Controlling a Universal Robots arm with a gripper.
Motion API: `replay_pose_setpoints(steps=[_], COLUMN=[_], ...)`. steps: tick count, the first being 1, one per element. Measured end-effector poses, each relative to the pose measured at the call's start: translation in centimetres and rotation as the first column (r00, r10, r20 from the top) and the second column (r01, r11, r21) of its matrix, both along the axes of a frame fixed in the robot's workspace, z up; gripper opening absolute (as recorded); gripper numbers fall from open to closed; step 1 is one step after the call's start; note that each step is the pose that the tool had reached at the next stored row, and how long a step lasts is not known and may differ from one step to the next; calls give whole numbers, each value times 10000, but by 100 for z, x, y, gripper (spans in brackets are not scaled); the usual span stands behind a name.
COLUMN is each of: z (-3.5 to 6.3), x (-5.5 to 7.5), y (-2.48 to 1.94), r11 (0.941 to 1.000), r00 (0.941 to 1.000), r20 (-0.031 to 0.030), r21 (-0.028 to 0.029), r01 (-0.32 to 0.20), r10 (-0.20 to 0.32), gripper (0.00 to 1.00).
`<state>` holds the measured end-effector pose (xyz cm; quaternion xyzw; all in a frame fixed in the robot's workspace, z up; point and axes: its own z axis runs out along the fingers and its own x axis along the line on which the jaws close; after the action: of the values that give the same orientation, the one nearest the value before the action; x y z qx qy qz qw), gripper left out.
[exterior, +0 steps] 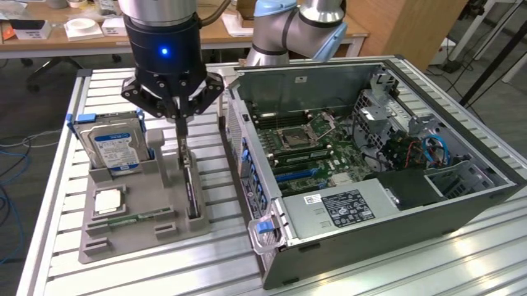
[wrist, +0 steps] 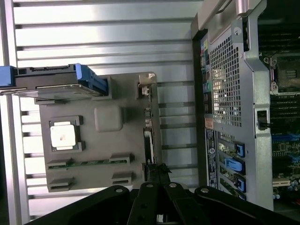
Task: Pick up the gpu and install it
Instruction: 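Pick up the gpu and move the gpu toward the slot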
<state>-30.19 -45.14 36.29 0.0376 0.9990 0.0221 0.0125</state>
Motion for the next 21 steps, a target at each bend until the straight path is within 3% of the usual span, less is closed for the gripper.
replay_pose_setpoints(steps=[21], z=[-97], x=[-3], y=[-23], r11=[10000], r00=[10000], r20=[-2], r21=[-25], r01=[0], r10=[0], gripper=[11])
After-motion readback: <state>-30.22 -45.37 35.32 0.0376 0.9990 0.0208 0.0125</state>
